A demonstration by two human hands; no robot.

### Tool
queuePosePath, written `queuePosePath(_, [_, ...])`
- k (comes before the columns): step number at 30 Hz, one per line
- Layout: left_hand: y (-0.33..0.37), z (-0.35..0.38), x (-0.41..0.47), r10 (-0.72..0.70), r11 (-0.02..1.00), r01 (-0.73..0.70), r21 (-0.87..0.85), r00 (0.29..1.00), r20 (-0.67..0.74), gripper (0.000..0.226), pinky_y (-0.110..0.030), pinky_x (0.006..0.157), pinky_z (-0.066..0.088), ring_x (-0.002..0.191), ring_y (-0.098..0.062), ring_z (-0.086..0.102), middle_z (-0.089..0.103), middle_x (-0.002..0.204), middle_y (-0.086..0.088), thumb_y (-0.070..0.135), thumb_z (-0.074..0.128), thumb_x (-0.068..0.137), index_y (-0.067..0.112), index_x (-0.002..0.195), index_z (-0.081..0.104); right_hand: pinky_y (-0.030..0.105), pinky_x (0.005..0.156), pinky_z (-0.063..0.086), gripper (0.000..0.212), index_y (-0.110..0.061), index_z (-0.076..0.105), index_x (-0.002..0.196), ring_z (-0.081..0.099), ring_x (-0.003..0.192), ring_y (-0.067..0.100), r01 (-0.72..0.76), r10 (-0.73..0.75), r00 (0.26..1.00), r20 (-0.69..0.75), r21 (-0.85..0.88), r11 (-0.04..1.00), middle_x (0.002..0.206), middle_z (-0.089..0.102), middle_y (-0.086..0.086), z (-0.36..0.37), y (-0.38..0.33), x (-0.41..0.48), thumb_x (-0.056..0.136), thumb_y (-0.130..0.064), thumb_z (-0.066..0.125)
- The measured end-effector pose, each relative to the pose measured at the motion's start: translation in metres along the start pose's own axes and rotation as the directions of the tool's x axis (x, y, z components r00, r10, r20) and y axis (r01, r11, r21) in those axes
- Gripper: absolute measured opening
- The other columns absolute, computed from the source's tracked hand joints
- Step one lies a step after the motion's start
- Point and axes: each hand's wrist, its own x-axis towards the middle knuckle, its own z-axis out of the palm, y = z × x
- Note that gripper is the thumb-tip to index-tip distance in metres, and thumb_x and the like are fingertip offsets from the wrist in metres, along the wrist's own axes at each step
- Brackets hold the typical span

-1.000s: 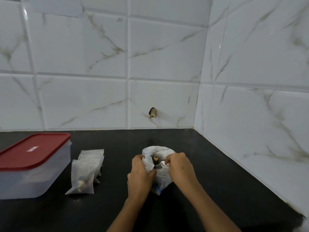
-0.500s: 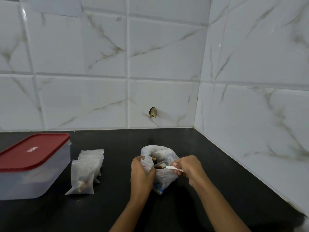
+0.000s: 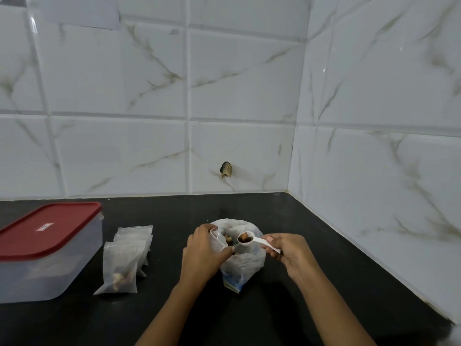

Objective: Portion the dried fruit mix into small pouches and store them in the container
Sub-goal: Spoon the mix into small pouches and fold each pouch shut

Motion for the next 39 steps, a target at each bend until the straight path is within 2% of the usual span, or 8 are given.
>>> queuePosePath(7, [0.011, 0.002, 0.013, -0.001, 1.000, 0.000, 0.016, 0.999, 0.054, 0.073, -0.038, 0.097, 0.047, 0.113, -0.013, 0.050, 0.050, 0.117, 0.009, 0.049, 0.080, 0.062, 0.027, 0.123, 0.045, 0.022, 0.058, 0.045, 0.017, 0.000, 0.069, 0.092, 0.056, 0.065, 0.014, 0.215, -0.224, 0.973, 0.063, 0.123, 0.969, 0.082, 0.068, 0.016, -0.004, -0.017, -0.024, 0.090, 0.003, 0.052])
queuePosePath(15, [0.013, 0.005, 0.008, 0.015, 0.985, -0.005, -0.171, 0.998, 0.060, 0.060, -0.037, 0.088, 0.052, 0.099, -0.010, 0.056, 0.055, 0.104, 0.009, 0.038, 0.083, 0.061, 0.029, 0.107, 0.046, 0.011, 0.057, 0.046, 0.018, -0.013, 0.073, 0.094, 0.060, 0.060, 0.001, 0.511, -0.490, 0.858, 0.152, -0.164, 0.844, 0.082, 0.069, -0.001, 0.016, -0.018, -0.045, 0.088, -0.005, 0.058])
queuePosePath(19, [0.013, 0.001, 0.003, 0.028, 0.957, -0.017, -0.291, 0.999, 0.036, 0.050, -0.018, 0.070, 0.046, 0.090, -0.006, 0.056, 0.057, 0.101, 0.005, 0.030, 0.081, 0.068, 0.025, 0.104, 0.047, 0.003, 0.064, 0.045, 0.018, -0.012, 0.075, 0.093, 0.061, 0.064, -0.003, 0.677, -0.650, 0.733, 0.200, -0.308, 0.668, 0.084, 0.069, -0.004, 0.025, -0.013, -0.048, 0.087, -0.003, 0.060])
queuePosePath(23, [0.010, 0.000, 0.000, -0.003, 0.927, 0.010, -0.376, 1.000, 0.020, 0.049, -0.019, 0.072, 0.048, 0.092, -0.009, 0.060, 0.061, 0.101, 0.002, 0.029, 0.082, 0.068, 0.020, 0.105, 0.051, 0.000, 0.075, 0.041, 0.023, -0.011, 0.074, 0.099, 0.062, 0.090, 0.012, 0.784, -0.775, 0.567, 0.279, -0.471, 0.404, 0.102, 0.067, 0.008, 0.027, -0.005, -0.043, 0.088, -0.001, 0.057])
queuePosePath(25, [0.011, 0.000, -0.002, -0.014, 0.923, 0.019, -0.384, 1.000, 0.016, 0.050, -0.018, 0.071, 0.047, 0.094, -0.010, 0.059, 0.060, 0.101, 0.004, 0.029, 0.081, 0.068, 0.020, 0.107, 0.050, 0.008, 0.075, 0.041, 0.027, -0.010, 0.075, 0.095, 0.062, 0.089, 0.017, 0.826, -0.836, 0.429, 0.343, -0.524, 0.208, 0.096, 0.068, 0.009, 0.027, -0.004, -0.045, 0.087, 0.002, 0.052])
queuePosePath(28, [0.011, -0.001, -0.006, 0.021, 0.918, -0.020, -0.397, 1.000, -0.003, 0.048, -0.013, 0.066, 0.042, 0.093, -0.004, 0.057, 0.057, 0.100, 0.010, 0.025, 0.080, 0.071, 0.025, 0.106, 0.046, 0.011, 0.072, 0.046, 0.025, -0.015, 0.076, 0.083, 0.065, 0.078, 0.008, 0.837, -0.879, 0.204, 0.430, -0.543, -0.071, 0.081, 0.072, -0.002, 0.027, -0.002, -0.044, 0.078, -0.017, 0.052])
queuePosePath(34, [0.013, -0.001, -0.008, 0.052, 0.889, -0.057, -0.454, 0.998, -0.023, 0.041, -0.007, 0.060, 0.047, 0.090, -0.006, 0.059, 0.058, 0.101, 0.005, 0.018, 0.077, 0.074, 0.023, 0.105, 0.049, 0.016, 0.075, 0.051, 0.023, -0.013, 0.075, 0.083, 0.056, 0.085, 0.007, 0.796, -0.831, -0.020, 0.555, -0.494, -0.350, 0.084, 0.072, -0.004, 0.022, 0.006, -0.041, 0.082, -0.018, 0.052])
queuePosePath(39, [0.012, -0.001, -0.008, 0.068, 0.891, -0.067, -0.448, 0.998, -0.014, 0.044, -0.014, 0.065, 0.047, 0.092, -0.006, 0.059, 0.058, 0.102, 0.007, 0.020, 0.078, 0.072, 0.027, 0.102, 0.047, 0.016, 0.080, 0.049, 0.012, -0.015, 0.076, 0.082, 0.063, 0.083, 0.007, 0.752, -0.806, -0.093, 0.585, -0.489, -0.441, 0.084, 0.073, -0.005, 0.019, 0.008, -0.037, 0.075, -0.018, 0.067])
